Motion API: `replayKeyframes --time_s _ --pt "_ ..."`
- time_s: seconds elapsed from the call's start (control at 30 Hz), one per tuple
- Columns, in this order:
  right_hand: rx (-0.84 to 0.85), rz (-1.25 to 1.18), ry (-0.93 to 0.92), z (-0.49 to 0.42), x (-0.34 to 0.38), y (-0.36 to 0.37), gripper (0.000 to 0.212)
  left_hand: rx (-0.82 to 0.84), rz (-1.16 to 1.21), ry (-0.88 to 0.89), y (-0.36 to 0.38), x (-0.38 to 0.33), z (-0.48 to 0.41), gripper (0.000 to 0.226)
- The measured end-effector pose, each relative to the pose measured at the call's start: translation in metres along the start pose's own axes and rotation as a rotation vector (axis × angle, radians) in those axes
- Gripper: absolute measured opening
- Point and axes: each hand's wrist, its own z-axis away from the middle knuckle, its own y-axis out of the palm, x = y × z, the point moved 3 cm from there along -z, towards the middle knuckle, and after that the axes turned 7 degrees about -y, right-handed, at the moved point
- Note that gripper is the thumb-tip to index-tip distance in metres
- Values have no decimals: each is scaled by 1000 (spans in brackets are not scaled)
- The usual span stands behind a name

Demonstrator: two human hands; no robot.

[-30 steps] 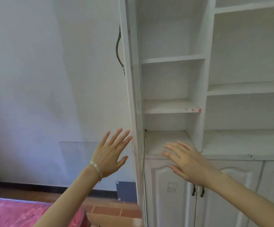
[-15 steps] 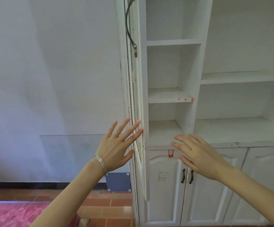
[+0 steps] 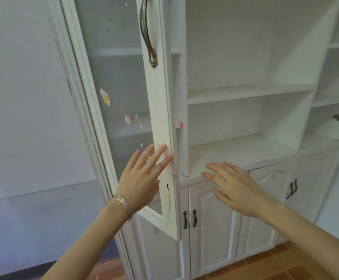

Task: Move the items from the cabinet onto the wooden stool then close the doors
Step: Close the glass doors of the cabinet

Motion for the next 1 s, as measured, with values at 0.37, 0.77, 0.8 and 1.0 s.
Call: replayKeyframes --time_s 0.37,0.77,0.8,1.0 --pt "10 12 -5 -5 -107 27 41 -26 -35 -75 77 -34 -100 86" --pt "-67 38 -14 -32 -188 61 43 92 -93 -209 157 -34 -186 78" --pt "-68 34 -12 -36 -193 66 43 98 -98 -209 163 -31 -188 80" --pt "-7 29 -10 -65 -213 102 44 43 -137 -173 190 -13 -200 88"
